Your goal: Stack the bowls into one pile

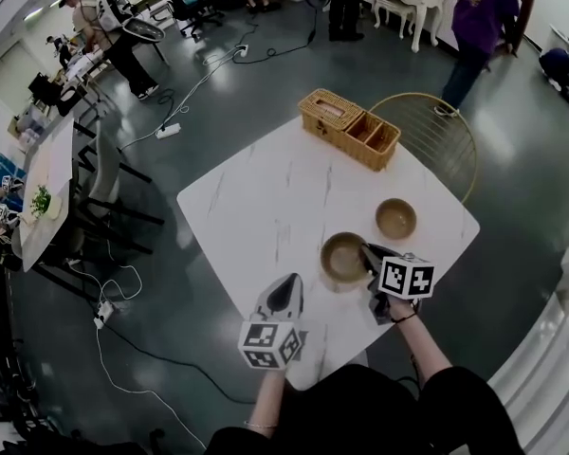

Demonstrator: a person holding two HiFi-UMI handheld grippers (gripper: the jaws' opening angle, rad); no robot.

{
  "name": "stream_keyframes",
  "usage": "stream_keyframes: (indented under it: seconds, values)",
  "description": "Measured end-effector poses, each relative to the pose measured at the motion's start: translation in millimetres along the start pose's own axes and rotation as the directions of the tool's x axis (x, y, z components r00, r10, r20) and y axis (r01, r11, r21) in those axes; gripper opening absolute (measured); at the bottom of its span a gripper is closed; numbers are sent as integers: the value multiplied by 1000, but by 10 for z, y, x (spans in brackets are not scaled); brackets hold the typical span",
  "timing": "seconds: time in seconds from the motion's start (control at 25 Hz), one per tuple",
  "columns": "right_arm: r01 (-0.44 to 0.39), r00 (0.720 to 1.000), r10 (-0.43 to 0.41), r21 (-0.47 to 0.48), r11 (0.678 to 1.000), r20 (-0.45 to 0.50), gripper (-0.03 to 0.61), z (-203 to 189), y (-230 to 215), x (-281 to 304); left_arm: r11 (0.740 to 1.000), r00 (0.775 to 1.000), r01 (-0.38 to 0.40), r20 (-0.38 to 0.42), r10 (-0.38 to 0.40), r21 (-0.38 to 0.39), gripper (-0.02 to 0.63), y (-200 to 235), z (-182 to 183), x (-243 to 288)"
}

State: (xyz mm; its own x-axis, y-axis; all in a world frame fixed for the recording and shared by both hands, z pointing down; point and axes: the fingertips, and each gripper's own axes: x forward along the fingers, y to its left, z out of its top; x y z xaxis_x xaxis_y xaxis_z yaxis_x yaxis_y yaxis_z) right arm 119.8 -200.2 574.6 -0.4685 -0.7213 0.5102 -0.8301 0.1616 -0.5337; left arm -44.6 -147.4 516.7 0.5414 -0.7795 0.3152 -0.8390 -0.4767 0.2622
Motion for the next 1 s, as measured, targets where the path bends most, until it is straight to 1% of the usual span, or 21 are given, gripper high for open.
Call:
stream_keyframes:
  seconds: [0.24, 0.48, 0.68, 0.8, 1.0]
  values:
    - [31, 998, -32, 17, 999, 55, 34, 266, -210, -121, 999, 999, 34, 0, -34, 20, 14, -117, 81, 204]
    - [78, 992, -78, 5, 997, 103, 34, 525, -444, -209, 997, 997, 71, -4, -71, 29, 14, -263, 118, 417]
    - [110, 984, -112, 21, 994, 137, 34, 692, -608, -283, 996, 997, 82, -9, -82, 36, 14, -327, 149, 542]
    - [142, 977, -144, 24, 990, 158, 34, 749, -721, -321, 996, 996, 85, -8, -85, 36, 14, -354, 157, 603]
    - [222, 953, -228, 54, 974, 201, 34, 826, -965, -373, 996, 996, 86, -14, -86, 27, 14, -380, 133, 667]
